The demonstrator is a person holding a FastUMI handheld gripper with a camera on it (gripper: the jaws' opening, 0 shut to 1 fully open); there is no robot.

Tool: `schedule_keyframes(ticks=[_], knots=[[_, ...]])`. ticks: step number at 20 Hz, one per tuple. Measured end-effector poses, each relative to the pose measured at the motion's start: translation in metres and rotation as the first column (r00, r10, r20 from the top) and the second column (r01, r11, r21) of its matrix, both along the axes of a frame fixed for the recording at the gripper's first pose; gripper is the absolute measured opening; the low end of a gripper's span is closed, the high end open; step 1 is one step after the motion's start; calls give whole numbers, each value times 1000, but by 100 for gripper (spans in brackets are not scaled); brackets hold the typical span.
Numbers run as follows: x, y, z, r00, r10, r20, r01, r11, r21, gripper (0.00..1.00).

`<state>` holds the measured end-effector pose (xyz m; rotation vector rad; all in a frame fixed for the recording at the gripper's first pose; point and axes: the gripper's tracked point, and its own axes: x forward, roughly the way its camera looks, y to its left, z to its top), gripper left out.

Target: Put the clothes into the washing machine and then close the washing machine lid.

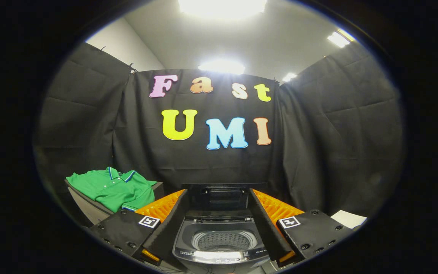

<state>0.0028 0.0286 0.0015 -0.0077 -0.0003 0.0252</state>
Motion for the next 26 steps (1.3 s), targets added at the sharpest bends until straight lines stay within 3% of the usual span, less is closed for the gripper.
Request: schedule_keyframes(ticks=[8, 26], knots=[[12, 19, 16, 999, 32, 23, -32, 999, 4, 98], [58, 161, 52, 966, 257, 16, -258, 966, 16, 97]])
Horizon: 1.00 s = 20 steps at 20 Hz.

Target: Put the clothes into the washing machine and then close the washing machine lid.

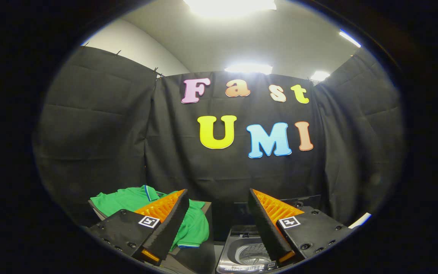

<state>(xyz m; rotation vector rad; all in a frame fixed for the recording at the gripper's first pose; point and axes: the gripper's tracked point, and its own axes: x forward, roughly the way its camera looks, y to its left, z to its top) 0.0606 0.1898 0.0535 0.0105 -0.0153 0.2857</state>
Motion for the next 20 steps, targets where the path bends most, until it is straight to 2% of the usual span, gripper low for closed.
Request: schedule_keyframes(ticks=[8, 13, 20], knots=[[6, 78, -7, 992, 119, -45, -119, 993, -17, 98], [10, 123, -13, 983, 166, -78, -167, 986, -12, 98], [27, 177, -33, 966, 179, -187, -181, 983, 7, 98]])
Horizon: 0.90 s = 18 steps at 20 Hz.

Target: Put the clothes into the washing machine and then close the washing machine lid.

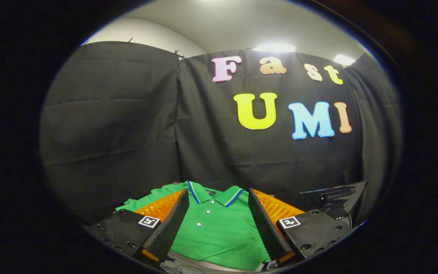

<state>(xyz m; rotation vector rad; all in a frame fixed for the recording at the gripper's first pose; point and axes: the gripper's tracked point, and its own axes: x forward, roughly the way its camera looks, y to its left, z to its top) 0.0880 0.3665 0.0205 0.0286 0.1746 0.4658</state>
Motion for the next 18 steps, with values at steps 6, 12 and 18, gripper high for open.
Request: schedule_keyframes(ticks=[6, 12, 18], knots=[[11, 37, -30, 993, 34, -111, -39, 998, -44, 97], [18, 61, -66, 957, 47, -286, -78, 992, -99, 96], [33, 74, -88, 933, 14, -361, -83, 981, -175, 97]])
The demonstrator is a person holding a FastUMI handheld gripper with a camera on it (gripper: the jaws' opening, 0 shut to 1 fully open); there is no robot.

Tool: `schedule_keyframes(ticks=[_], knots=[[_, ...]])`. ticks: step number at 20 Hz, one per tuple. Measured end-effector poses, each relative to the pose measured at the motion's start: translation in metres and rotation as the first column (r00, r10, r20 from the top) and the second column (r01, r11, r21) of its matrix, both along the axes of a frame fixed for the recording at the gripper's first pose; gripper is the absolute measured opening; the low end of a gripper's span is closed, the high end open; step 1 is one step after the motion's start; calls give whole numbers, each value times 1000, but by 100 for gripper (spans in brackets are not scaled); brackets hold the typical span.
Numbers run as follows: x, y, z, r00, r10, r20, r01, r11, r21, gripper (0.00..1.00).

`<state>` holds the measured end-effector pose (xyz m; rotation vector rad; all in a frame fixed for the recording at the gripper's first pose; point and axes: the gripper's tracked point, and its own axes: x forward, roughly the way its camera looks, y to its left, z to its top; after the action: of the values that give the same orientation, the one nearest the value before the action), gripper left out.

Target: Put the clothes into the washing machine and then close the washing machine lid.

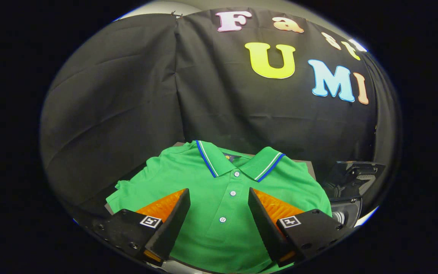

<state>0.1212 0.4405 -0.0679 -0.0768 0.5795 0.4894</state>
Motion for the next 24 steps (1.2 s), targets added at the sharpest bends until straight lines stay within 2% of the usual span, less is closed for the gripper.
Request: schedule_keyframes(ticks=[7, 12, 16, 18, 20, 21, 22, 24], knots=[[-5, 6, -35, 995, 25, -92, -33, 996, -85, 97], [-6, 7, -32, 995, 25, -93, -33, 995, -90, 97], [-4, 9, -35, 993, 58, -106, -68, 993, -93, 85], [0, 9, -35, 995, 31, -100, -34, 999, -36, 53], [-4, 12, -36, 993, 43, -108, -46, 999, -26, 20], [-6, 13, -37, 991, 43, -124, -45, 999, -12, 20], [-12, 10, -40, 989, 32, -146, -31, 999, 5, 2], [-11, 12, -30, 990, 19, -139, -13, 999, 41, 2]])
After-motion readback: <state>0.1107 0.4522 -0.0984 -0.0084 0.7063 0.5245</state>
